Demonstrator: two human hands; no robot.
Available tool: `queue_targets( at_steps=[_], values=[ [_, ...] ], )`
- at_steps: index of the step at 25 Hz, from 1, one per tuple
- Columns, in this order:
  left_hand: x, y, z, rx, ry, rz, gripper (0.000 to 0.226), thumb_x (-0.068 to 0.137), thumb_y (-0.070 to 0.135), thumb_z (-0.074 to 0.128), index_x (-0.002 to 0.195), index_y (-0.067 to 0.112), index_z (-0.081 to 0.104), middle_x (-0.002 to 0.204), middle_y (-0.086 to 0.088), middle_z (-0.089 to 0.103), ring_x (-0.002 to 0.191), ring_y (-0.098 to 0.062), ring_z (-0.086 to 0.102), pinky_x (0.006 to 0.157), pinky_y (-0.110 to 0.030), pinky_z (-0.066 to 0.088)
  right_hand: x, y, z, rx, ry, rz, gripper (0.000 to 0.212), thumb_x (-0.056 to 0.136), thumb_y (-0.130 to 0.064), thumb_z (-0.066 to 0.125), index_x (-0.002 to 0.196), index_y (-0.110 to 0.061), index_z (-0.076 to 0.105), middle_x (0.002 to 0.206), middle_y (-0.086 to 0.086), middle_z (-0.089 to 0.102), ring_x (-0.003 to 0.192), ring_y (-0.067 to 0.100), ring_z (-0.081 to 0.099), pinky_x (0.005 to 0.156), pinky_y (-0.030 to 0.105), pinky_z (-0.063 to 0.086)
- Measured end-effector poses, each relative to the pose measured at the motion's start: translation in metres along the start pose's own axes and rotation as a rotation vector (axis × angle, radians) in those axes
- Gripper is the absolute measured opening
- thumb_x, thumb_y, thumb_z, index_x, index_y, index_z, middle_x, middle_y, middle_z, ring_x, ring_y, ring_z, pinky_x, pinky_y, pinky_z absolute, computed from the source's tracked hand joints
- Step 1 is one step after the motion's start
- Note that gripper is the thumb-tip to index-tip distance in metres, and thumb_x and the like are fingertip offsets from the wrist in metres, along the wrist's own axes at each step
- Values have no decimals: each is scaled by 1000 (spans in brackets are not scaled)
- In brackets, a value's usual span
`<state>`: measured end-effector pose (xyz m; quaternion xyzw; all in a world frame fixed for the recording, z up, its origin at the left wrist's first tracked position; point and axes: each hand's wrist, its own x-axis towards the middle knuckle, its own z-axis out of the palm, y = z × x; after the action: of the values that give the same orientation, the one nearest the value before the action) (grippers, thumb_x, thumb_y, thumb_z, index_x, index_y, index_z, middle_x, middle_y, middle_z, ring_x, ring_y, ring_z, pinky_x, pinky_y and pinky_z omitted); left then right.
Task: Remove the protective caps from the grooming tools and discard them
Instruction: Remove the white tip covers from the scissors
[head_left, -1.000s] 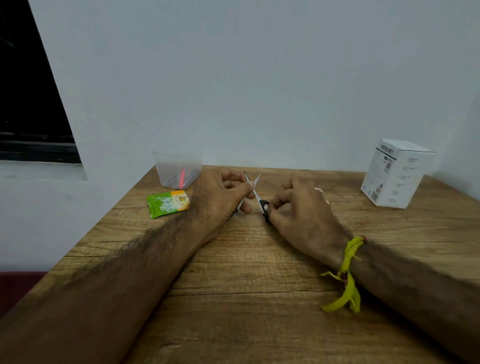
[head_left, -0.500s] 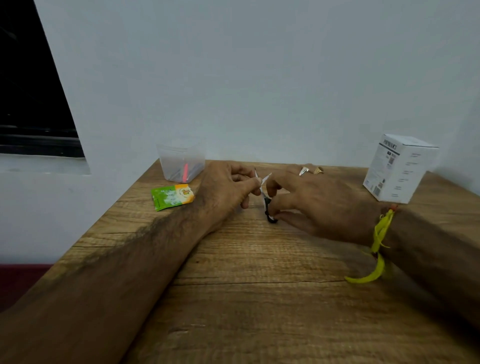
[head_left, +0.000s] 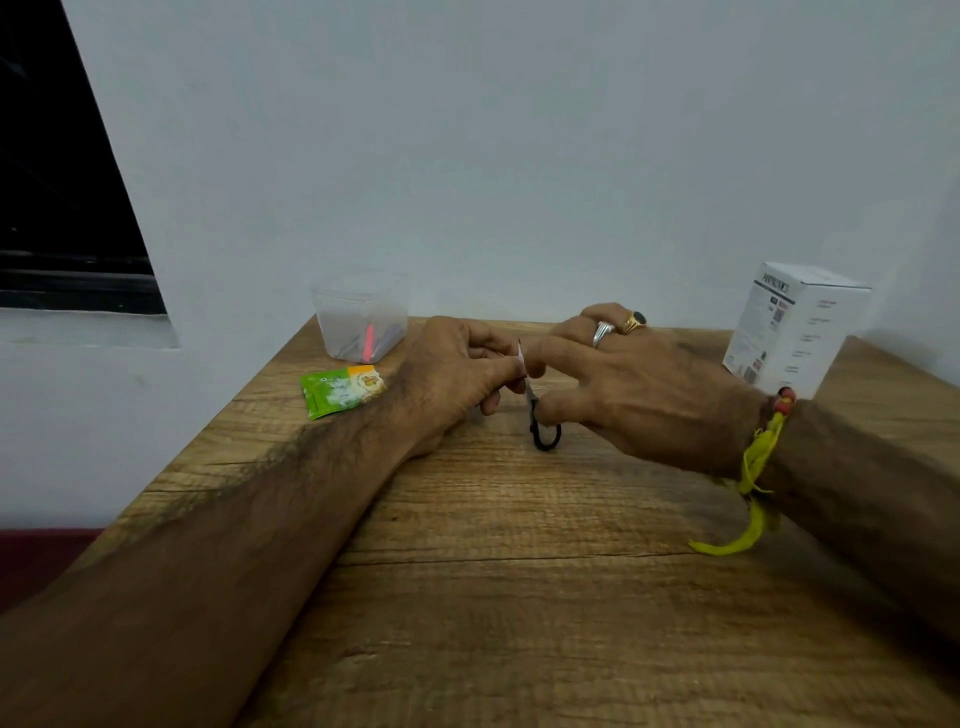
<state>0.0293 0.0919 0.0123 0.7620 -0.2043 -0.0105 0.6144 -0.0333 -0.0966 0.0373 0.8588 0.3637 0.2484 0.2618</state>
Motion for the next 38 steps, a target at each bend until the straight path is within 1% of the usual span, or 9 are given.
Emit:
queue_targets(
  at_steps=[4, 9, 12, 14, 18, 21, 26, 32, 38],
  values=[
    [-2, 0, 1, -33, 52, 3, 8, 85, 5, 76, 91, 1, 73, 75, -14, 76, 42, -17, 55, 50, -26, 49, -4, -6, -6, 149, -37, 60, 15, 94, -35, 55, 98, -39, 70, 125, -5, 56, 103, 20, 57, 86, 37, 45],
    [-4, -2, 8, -66, 213, 22, 6, 86, 6, 75, 89, 3, 72, 69, -10, 75, 41, -19, 59, 57, -31, 52, -3, -35, -2, 693, 30, 687, 10, 87, -33, 67, 78, -31, 69, 105, -15, 57, 100, 13, 53, 88, 37, 44],
    [-8, 3, 14, -69, 334, 50, 4, 87, 9, 74, 84, 9, 71, 67, -5, 75, 45, -21, 65, 56, -32, 55, 7, -40, 3, 1012, 141, 1063, 19, 86, -23, 73, 68, -15, 75, 73, -10, 67, 68, 6, 60, 61, 27, 50],
    [-14, 9, 22, -89, 378, 73, 5, 88, 12, 74, 85, 12, 70, 66, -4, 75, 49, -23, 69, 47, -24, 49, 11, -41, 5, 1206, 242, 1261, 24, 86, -19, 75, 67, -5, 74, 48, -10, 53, 43, 2, 43, 42, 21, 35],
    [-26, 18, 34, -75, 415, 213, 2, 91, 10, 71, 89, 10, 70, 65, -5, 72, 46, -18, 68, 38, -16, 40, 17, -39, 3, 1440, 369, 1497, 33, 84, -12, 73, 53, -10, 62, 45, -8, 44, 41, 2, 39, 42, 16, 29],
    [-31, 23, 39, -66, 431, 305, 3, 92, 9, 70, 94, 7, 70, 66, -6, 71, 41, -12, 64, 38, -14, 40, 15, -31, 3, 1654, 375, 1508, 23, 86, -15, 70, 65, -15, 60, 74, 5, 50, 62, 13, 44, 58, 26, 33],
    [-36, 25, 43, -88, 426, 332, 3, 91, 8, 70, 93, 9, 68, 68, -3, 72, 46, -12, 67, 37, -14, 42, 14, -35, 5, 1591, 502, 1578, 20, 74, -21, 76, 59, -17, 64, 71, 8, 60, 68, 22, 56, 66, 38, 51],
    [-32, 23, 36, -125, 394, 267, 5, 93, 14, 68, 96, 10, 66, 74, 0, 75, 56, -15, 73, 36, -24, 46, 15, -35, -6, 1507, 560, 1509, 27, 83, -15, 76, 57, -16, 66, 50, -10, 53, 46, 1, 46, 45, 14, 39],
    [-23, 15, 28, -294, 289, 67, 9, 93, 12, 69, 96, 4, 66, 80, -6, 78, 69, -23, 77, 54, -32, 57, 2, -31, 0, 1115, 715, 1132, 11, 88, -21, 76, 78, -17, 76, 77, -9, 70, 74, 1, 65, 66, 16, 49]
  ],
)
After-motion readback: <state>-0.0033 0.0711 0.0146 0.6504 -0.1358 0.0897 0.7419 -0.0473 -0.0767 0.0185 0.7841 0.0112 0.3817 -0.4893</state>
